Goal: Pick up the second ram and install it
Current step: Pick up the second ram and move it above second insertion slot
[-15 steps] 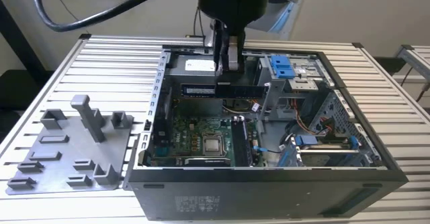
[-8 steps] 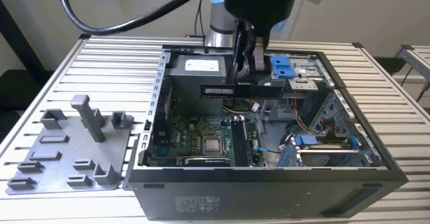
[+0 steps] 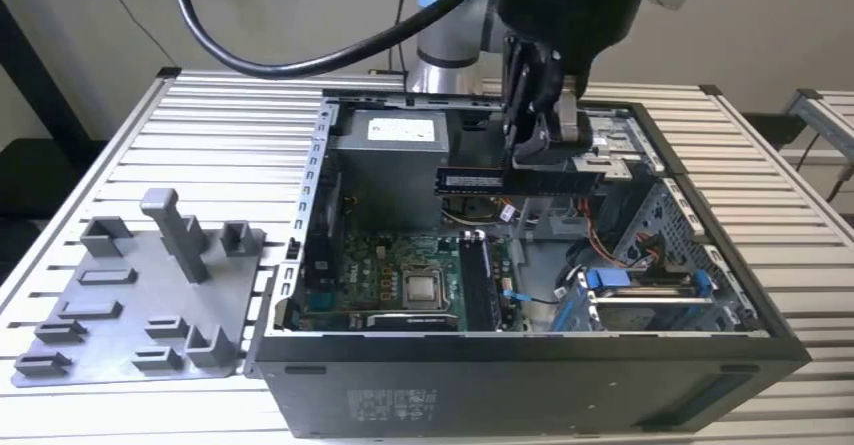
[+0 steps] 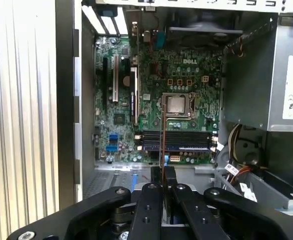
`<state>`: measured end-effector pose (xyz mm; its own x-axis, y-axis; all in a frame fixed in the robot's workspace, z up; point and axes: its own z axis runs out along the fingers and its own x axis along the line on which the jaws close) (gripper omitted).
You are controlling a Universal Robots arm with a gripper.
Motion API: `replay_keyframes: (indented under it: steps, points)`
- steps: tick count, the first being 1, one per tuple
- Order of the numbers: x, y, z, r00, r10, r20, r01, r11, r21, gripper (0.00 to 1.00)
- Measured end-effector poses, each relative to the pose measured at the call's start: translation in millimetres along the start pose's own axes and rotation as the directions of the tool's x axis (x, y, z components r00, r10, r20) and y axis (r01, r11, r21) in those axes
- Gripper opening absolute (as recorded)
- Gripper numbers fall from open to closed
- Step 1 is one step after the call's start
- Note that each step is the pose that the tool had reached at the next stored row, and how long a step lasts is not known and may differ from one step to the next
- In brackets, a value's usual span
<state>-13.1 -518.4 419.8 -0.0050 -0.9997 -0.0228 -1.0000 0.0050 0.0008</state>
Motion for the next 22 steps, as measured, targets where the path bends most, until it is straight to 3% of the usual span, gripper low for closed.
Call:
replay_keyframes:
  steps: [3,7,14,22]
  points:
    - [0.0,-11.9,0.0,1.0,0.0,0.0,0.0,1.0,-0.0002,0.14]
    - [-0.2,-21.0,0.0,1.0,0.0,0.0,0.0,1.0,-0.0002,0.14]
    - [-0.7,-20.9,0.0,1.0,0.001,0.0001,-0.001,1.0,-0.0002,0.14]
    - [-12.0,-16.5,0.4,1.0,0.006,0.0004,-0.006,1.0,-0.0001,0.14]
